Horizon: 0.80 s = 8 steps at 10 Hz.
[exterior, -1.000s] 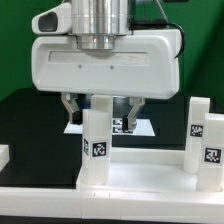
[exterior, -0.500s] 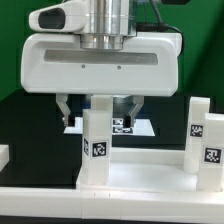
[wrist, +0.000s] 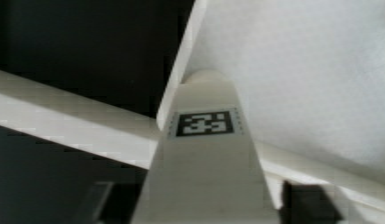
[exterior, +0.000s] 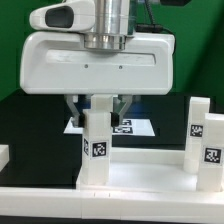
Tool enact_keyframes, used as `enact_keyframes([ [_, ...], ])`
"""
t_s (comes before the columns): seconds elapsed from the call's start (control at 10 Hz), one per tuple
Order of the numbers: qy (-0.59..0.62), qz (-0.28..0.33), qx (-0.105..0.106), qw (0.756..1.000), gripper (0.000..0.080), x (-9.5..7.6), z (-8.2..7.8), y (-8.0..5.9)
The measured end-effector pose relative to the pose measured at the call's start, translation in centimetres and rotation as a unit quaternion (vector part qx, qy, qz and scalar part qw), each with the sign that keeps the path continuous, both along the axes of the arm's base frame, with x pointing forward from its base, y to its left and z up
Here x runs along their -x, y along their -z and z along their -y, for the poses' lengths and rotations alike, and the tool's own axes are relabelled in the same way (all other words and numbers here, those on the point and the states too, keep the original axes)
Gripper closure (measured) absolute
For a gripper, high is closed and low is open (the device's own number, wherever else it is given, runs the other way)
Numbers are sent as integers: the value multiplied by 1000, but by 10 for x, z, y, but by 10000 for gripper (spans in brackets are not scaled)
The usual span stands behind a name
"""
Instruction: Assemble desk
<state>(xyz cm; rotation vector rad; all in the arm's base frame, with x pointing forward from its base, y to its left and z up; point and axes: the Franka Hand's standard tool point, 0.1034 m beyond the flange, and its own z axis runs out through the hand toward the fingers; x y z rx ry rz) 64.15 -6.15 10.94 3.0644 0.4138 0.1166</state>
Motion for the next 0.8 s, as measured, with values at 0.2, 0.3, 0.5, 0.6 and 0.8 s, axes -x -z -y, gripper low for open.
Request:
enact_keyframes([
  [0.2,6,0,-1,1000,509,0,0,0],
  [0.3,39,1,-5,999,509,0,0,0],
  [0.5,115,4,-14,993,509,0,1,0],
  [0.6,176,6,-21,984,509,0,1,1],
  [0.8,256,9,-29,966,509,1,2,1],
])
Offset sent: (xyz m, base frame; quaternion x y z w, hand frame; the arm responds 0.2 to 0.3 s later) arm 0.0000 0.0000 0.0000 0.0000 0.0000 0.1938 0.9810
